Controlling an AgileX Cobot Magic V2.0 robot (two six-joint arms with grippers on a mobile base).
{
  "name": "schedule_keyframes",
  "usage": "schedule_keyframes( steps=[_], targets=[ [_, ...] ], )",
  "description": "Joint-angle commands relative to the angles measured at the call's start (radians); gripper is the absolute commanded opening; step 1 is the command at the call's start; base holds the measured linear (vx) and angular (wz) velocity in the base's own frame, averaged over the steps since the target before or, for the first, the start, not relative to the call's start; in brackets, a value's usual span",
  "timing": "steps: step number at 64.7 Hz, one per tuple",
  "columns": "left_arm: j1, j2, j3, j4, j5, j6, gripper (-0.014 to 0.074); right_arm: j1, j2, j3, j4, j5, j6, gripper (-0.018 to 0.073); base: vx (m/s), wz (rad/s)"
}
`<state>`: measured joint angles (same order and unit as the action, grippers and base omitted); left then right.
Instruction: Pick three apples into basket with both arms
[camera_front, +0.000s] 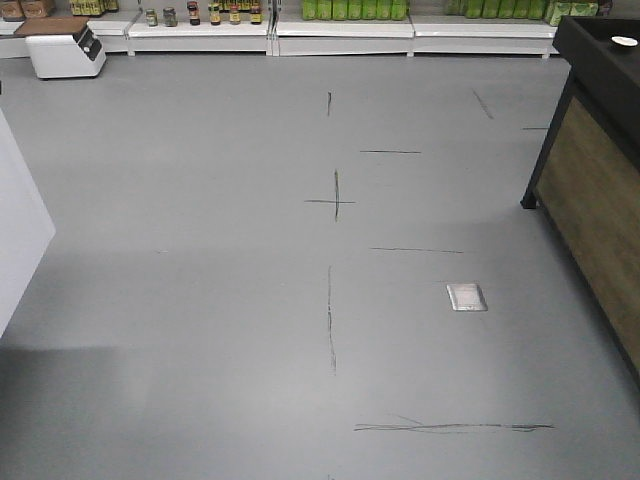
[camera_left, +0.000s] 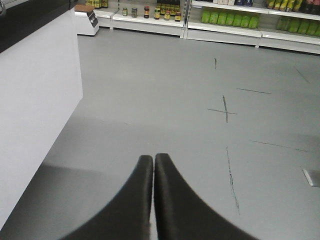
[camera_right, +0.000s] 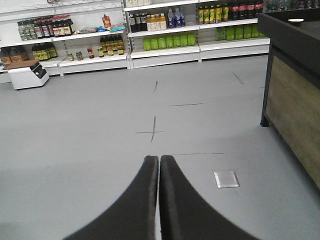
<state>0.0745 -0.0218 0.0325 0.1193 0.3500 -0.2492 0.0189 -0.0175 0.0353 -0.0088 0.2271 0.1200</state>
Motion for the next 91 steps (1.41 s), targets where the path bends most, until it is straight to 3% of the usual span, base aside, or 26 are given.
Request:
schedule_keyframes(
  steps=[1,91],
  targets=[
    [-0.006,-0.006,0.008,-0.006,-0.068,-0.010,-0.0006,-0.008,-0.004,0.006,-0.002,-0.072,0.000,-0.0009,0.00,0.00],
    [-0.006,-0.006,0.008,-0.006,-0.068,-0.010,-0.0006,-0.008,-0.004,0.006,-0.002,-0.072,0.000,-0.0009,0.00,0.00]
  ],
)
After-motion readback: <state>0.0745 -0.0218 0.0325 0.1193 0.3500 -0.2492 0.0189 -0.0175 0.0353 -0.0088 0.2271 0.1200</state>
